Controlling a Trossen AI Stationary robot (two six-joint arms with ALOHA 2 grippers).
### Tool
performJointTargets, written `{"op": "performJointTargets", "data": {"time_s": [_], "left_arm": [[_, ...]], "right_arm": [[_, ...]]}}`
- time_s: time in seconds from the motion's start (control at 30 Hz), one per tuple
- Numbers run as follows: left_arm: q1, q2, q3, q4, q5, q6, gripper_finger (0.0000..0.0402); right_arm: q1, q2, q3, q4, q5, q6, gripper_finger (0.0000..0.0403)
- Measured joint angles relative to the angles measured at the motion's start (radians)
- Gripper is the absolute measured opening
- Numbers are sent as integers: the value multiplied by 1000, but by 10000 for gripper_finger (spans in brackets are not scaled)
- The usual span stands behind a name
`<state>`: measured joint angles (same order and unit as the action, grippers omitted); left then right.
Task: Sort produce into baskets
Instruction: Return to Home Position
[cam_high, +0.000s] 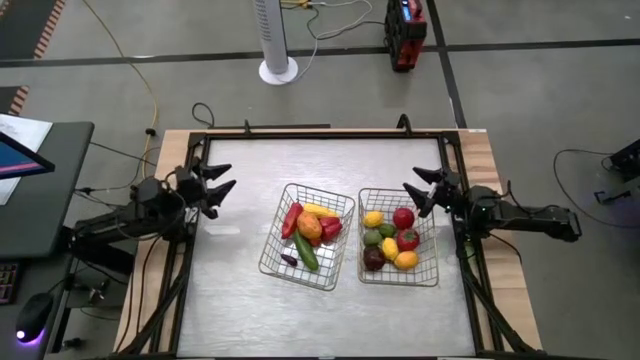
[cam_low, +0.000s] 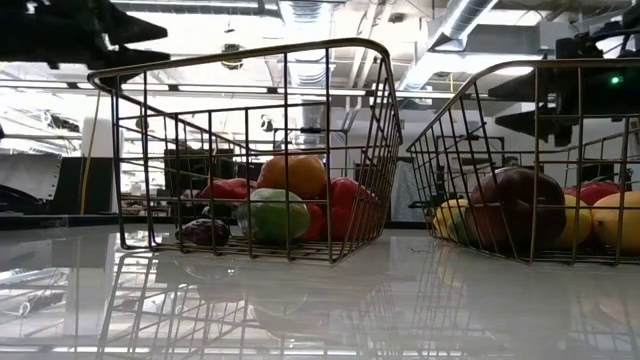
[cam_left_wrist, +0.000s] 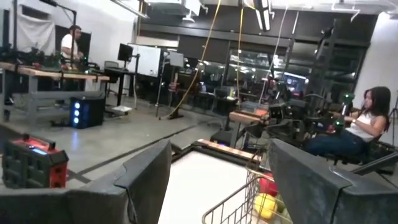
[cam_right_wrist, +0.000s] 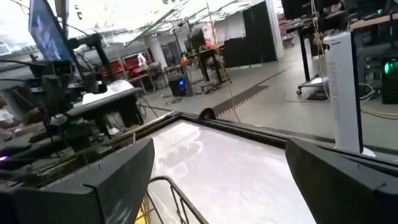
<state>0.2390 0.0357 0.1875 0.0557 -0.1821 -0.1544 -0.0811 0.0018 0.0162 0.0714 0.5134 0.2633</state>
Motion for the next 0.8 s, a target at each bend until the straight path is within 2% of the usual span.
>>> {"op": "performJointTargets", "data": {"time_s": [0.1,0.27,0.47,0.8], "left_arm": [[0,-34,0,-57,2,-24,253],[0,-23,-12,-82,42,-69,253],[0,-29,-13,-117,-7,-91,253],[0,-29,-13,-298,-16,73,253]], "right_arm": [[1,6,-1,5,16,16,388],[0,8,-1,0,143,133,382],[0,12,-1,-4,142,124,382],[0,12,-1,-6,141,121,382]]}}
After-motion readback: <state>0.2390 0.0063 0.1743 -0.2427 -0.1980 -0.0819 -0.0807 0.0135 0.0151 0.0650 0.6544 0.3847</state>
